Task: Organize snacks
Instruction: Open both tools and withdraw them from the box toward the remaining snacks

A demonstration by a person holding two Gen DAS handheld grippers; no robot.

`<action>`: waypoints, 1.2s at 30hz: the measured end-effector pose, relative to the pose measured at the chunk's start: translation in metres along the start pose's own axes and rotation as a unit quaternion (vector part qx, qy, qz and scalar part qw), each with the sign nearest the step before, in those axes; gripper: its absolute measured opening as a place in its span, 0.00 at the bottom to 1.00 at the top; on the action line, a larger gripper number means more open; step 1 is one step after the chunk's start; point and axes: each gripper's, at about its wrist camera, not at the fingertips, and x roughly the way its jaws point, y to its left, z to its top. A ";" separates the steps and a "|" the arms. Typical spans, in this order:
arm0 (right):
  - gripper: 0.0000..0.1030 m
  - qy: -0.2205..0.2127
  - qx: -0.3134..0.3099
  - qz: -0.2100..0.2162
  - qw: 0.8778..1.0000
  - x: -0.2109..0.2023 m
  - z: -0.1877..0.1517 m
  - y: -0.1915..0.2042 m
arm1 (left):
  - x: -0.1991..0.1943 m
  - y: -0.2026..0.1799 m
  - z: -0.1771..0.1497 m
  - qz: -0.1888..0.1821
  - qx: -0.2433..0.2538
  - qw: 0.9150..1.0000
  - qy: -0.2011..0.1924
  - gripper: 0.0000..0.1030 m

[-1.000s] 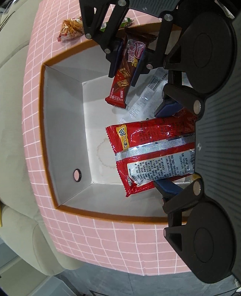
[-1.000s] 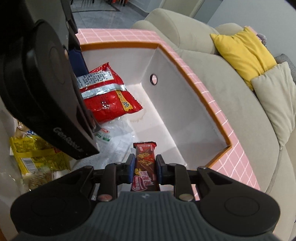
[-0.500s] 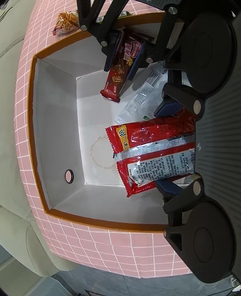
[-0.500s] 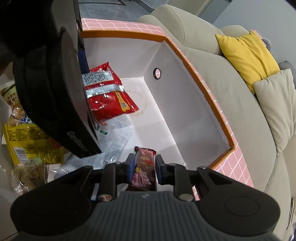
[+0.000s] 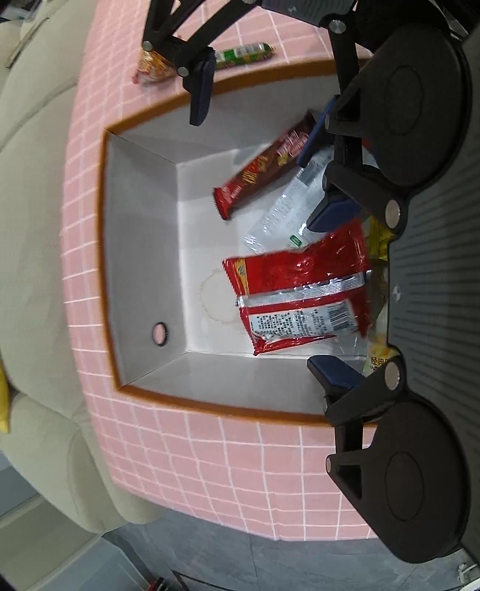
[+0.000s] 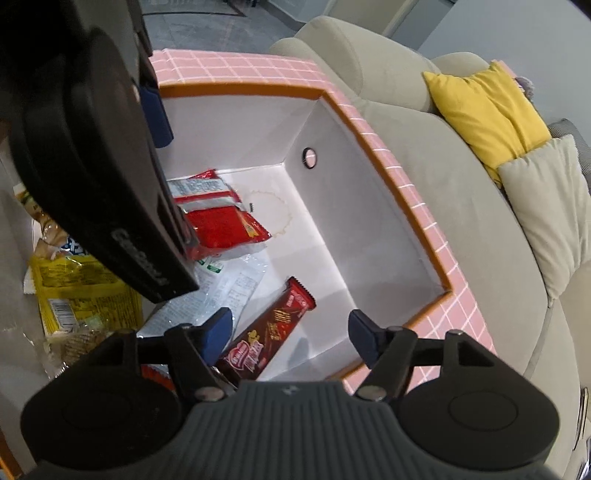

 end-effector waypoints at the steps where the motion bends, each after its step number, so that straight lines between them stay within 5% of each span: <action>1: 0.67 -0.004 0.002 -0.002 1.000 -0.004 0.000 0.000 | -0.005 0.000 -0.001 0.001 -0.001 1.000 -0.007 0.86; 18: 0.68 -0.077 0.160 -0.002 0.984 -0.084 -0.045 -0.021 | -0.084 -0.037 -0.027 0.005 -0.025 0.992 -0.120 0.86; 36: 0.70 -0.074 0.268 -0.043 0.960 -0.108 -0.163 -0.038 | -0.096 -0.136 -0.044 -0.092 0.001 0.985 -0.146 0.86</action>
